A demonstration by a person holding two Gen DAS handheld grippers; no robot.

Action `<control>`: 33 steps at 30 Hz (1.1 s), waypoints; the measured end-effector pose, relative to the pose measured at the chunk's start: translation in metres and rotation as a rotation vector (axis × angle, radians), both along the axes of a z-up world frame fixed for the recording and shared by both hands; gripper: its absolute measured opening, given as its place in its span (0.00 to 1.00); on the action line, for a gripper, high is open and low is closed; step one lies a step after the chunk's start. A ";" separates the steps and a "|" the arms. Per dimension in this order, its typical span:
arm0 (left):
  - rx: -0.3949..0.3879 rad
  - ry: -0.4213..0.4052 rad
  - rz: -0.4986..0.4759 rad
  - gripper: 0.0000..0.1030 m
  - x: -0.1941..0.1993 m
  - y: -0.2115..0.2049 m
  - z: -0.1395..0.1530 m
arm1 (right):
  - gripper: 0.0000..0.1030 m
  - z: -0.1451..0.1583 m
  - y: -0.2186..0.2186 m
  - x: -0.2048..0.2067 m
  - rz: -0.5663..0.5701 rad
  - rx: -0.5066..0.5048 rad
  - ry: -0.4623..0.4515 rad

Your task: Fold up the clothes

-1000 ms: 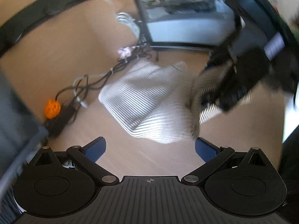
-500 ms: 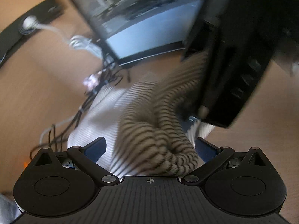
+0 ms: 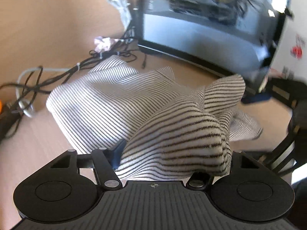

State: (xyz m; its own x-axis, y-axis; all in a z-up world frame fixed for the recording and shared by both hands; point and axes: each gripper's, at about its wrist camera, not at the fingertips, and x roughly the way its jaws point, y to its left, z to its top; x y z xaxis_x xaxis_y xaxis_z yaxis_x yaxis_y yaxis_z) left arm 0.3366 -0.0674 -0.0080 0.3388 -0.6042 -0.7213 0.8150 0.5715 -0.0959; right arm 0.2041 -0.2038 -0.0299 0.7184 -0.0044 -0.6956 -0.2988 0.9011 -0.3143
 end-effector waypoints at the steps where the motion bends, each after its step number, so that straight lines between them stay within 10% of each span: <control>1: -0.028 0.032 0.018 0.65 0.005 0.004 0.002 | 0.87 -0.003 0.002 0.002 -0.006 -0.019 -0.020; 13: -0.143 0.084 0.057 0.68 0.048 0.041 0.019 | 0.84 0.016 0.024 0.065 0.146 -0.041 -0.268; 26: -0.063 0.133 0.008 0.65 0.024 0.021 0.003 | 0.31 0.022 0.023 0.071 0.283 0.052 -0.076; 33: -0.146 0.226 -0.083 0.63 -0.007 0.035 0.032 | 0.30 0.053 0.008 0.026 0.335 0.078 -0.028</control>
